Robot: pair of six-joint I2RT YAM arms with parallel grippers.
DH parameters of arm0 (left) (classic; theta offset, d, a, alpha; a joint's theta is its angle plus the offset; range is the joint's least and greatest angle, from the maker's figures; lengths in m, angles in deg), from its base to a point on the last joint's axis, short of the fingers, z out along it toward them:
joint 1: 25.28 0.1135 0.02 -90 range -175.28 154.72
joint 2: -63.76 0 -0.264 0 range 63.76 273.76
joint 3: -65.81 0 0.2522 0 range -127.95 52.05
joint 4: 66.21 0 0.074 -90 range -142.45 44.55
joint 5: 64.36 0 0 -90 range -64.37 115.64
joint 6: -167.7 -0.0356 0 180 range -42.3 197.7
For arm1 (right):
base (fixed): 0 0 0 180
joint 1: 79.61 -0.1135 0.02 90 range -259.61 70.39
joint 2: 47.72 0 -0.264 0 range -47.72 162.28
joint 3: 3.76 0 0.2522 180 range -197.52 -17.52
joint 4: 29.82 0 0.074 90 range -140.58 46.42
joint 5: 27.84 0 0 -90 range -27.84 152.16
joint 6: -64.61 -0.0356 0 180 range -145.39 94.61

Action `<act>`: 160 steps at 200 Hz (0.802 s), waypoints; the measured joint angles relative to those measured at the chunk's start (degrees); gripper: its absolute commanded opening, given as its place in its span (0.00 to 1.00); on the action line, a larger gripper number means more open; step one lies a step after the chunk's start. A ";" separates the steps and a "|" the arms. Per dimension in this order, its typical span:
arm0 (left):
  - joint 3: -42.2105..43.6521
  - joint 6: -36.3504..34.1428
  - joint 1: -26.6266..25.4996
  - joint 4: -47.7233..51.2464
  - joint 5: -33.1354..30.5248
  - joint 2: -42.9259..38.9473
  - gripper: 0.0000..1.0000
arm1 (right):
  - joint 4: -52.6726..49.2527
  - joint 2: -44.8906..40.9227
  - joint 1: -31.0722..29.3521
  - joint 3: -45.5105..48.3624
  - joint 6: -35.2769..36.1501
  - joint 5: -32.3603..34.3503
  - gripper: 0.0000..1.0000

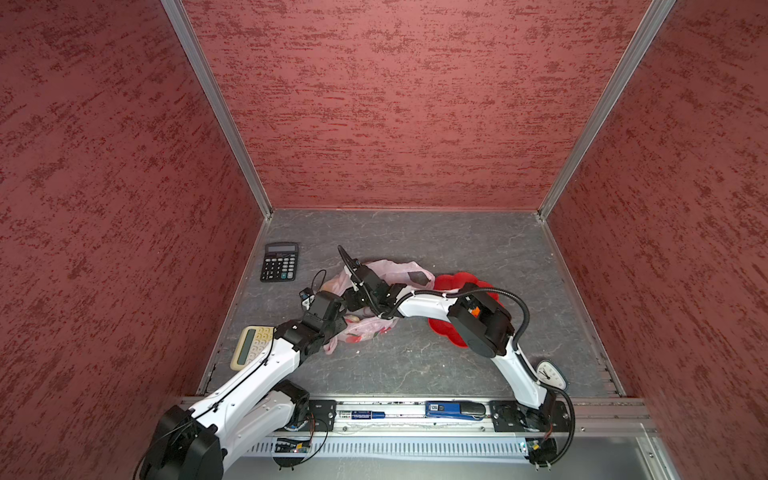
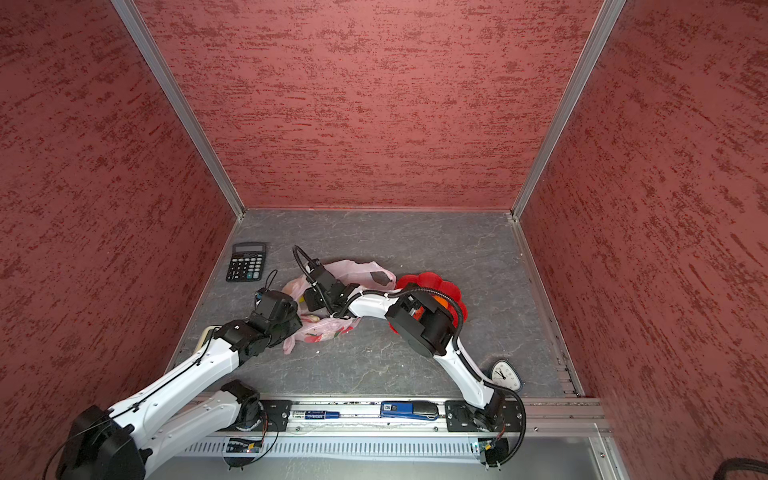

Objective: Take the fake fruits out of the plastic bag
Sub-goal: 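Close the right gripper on the yellow pepper inside the bag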

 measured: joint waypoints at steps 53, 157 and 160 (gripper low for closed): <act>-0.13 -0.87 0.37 -0.02 -0.15 0.22 0.00 | 1.22 -0.07 0.22 1.70 0.09 0.15 0.33; -0.70 -2.43 2.27 1.09 0.20 -2.60 0.00 | 2.05 -0.22 0.22 2.19 0.31 -2.67 0.69; -0.70 -2.47 2.27 1.07 0.31 -2.60 0.00 | 2.05 -0.22 0.22 2.16 0.28 -2.84 0.69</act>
